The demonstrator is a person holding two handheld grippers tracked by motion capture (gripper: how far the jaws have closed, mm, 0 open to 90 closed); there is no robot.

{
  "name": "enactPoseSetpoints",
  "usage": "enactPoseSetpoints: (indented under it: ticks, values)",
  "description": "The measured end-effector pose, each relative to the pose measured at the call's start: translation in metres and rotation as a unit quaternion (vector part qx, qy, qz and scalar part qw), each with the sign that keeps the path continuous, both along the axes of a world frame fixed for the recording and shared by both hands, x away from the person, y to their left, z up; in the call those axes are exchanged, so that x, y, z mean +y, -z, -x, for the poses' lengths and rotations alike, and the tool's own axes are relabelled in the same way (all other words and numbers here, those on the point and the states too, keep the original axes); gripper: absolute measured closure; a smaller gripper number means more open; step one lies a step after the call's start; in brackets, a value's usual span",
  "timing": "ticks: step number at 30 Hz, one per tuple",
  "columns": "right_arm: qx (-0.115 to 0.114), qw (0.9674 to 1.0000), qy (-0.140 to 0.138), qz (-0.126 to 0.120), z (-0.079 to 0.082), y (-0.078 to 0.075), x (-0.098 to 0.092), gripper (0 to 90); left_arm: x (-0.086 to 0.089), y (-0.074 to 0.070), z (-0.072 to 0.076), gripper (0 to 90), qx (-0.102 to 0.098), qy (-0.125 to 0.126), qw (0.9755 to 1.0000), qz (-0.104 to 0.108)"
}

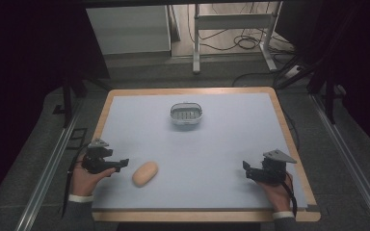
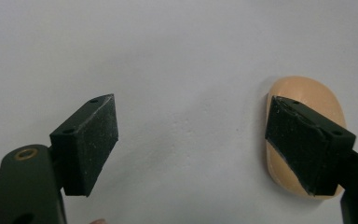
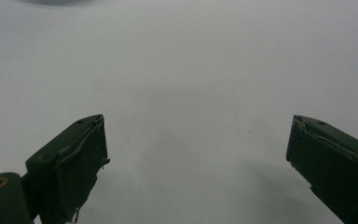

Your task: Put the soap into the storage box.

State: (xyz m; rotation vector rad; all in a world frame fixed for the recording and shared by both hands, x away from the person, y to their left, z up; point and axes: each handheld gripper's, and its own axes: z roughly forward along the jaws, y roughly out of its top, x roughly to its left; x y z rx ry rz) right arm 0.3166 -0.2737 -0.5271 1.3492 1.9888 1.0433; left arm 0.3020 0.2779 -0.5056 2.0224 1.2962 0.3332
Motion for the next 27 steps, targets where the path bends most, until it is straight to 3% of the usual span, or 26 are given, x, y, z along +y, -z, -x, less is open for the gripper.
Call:
enactPoseSetpoints:
  ticks: [8,27]
  values:
    - [-0.019,0.9996,-0.004,0.018,0.0049,-0.0007,0.0027,6.9,-0.0025,-0.0025,0.0048,17.1,-0.004,0.009,1.0000,0.000]
    - [-0.022,0.9997,0.008,0.006,0.0071,-0.0002,-0.0002,8.3,-0.0003,-0.0020,0.0036,16.9,-0.001,0.002,1.0000,-0.006]
